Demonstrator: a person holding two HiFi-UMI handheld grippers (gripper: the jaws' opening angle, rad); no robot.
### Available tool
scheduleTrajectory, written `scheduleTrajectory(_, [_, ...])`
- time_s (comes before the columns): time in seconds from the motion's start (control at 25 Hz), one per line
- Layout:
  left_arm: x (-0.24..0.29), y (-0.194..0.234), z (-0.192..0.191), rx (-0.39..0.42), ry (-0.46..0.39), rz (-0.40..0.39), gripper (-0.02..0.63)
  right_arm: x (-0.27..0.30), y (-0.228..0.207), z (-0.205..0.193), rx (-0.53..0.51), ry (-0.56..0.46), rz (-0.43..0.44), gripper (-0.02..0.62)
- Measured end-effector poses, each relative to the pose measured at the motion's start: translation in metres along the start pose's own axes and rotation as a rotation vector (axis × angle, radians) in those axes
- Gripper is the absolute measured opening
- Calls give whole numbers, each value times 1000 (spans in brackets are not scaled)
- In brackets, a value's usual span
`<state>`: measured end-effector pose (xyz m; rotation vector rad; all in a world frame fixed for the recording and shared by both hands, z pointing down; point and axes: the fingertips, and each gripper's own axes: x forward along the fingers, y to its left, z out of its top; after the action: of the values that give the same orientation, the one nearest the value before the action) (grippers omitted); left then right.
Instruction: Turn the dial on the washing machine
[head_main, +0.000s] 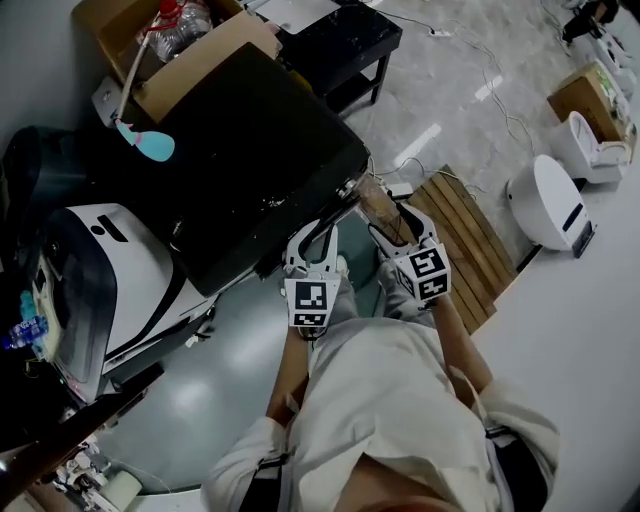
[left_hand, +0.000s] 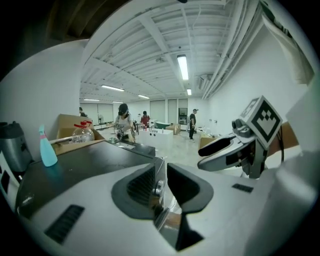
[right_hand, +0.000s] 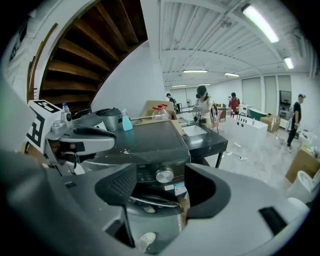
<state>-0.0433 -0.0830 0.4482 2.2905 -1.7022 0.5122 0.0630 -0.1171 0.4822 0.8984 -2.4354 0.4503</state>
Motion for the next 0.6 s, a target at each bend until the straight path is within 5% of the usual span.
scheduleTrajectory(0.6, [24, -9, -53, -142, 92, 199, 80, 57, -7, -28, -133, 82, 187, 299])
